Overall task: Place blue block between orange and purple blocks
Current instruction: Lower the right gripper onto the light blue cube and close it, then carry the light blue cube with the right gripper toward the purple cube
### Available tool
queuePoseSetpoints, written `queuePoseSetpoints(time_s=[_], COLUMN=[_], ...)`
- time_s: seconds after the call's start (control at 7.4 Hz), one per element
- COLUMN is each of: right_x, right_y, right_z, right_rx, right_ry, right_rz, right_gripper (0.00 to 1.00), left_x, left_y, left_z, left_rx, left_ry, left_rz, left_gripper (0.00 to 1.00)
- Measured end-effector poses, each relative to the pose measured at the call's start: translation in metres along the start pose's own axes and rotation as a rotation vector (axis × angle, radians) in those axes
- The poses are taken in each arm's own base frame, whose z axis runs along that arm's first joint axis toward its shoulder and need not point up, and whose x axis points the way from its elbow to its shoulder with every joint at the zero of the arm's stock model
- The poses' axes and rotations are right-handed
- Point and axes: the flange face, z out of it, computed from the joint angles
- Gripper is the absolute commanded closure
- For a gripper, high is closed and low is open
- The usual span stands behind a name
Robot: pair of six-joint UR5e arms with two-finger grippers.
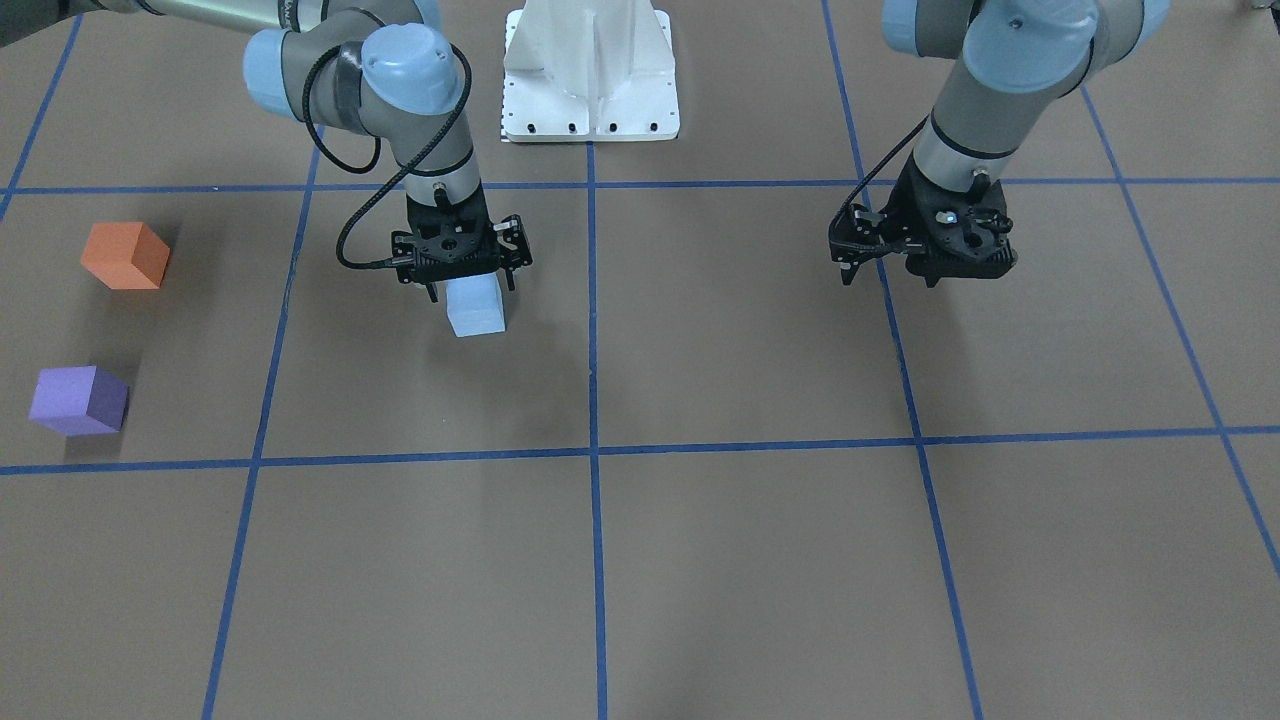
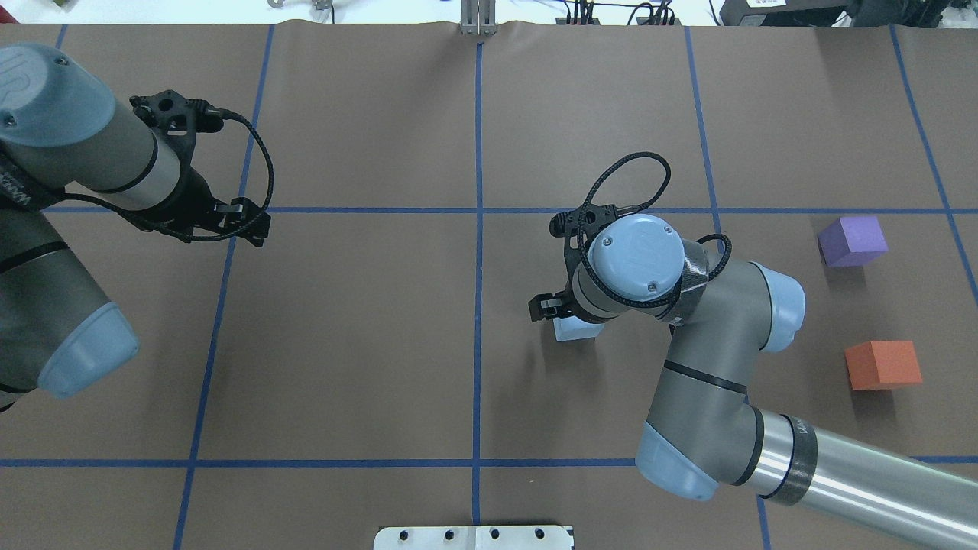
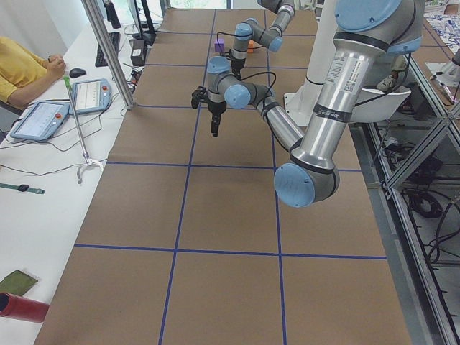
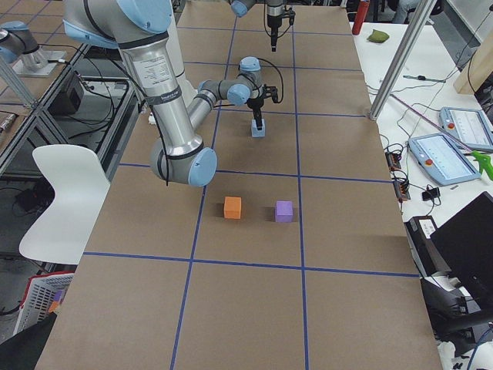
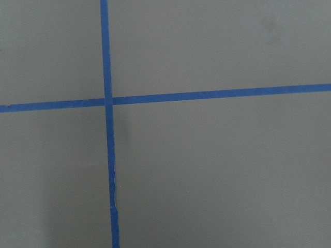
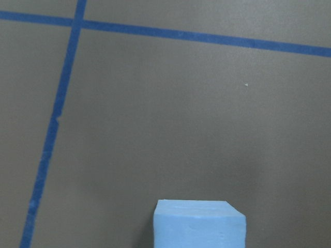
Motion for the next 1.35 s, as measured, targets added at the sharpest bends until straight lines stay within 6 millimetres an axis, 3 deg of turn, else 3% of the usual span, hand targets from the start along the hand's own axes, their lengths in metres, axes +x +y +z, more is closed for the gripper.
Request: queuePoseSetpoints(time_s=[0.14,0.54,0.68,0.81,1.08,1.22,1.35], right_x=[0.001,0.003,0.002,0.002,0.007,0.024,0.057], right_y=[0.0,-0.003,-0.005,-0.006,-0.013,-0.02,-0.024], right_z=[0.008,0.027,0.035,0.039,0.028,0.004,-0.021], right_rx=[-0.007,-0.011,-0.004,0.002,-0.021,-0.032,-0.042], right_ry=[0.013,0.019,0.005,-0.009,-0.055,-0.088,-0.099], right_rz=[-0.001,0.005,0.006,0.007,0.015,0.035,0.068], right_gripper=[0.02,0.42,0.9,1.0,1.0,1.0,1.0], left_x=[0.0,-0.001,-0.001,-0.001,-0.001,-0.001,-0.001], left_y=[0.0,0.0,0.0,0.0,0.001,0.001,0.0], left_z=[0.0,0.002,0.002,0.003,0.002,0.002,0.001], left_rx=[0.0,-0.003,-0.003,-0.003,-0.003,-0.002,-0.001], left_ry=[0.0,-0.003,-0.004,-0.004,-0.003,-0.003,-0.003], left_rz=[0.0,0.0,0.0,0.0,0.001,0.001,0.002], left_gripper=[0.0,0.0,0.0,0.0,0.0,0.0,0.0])
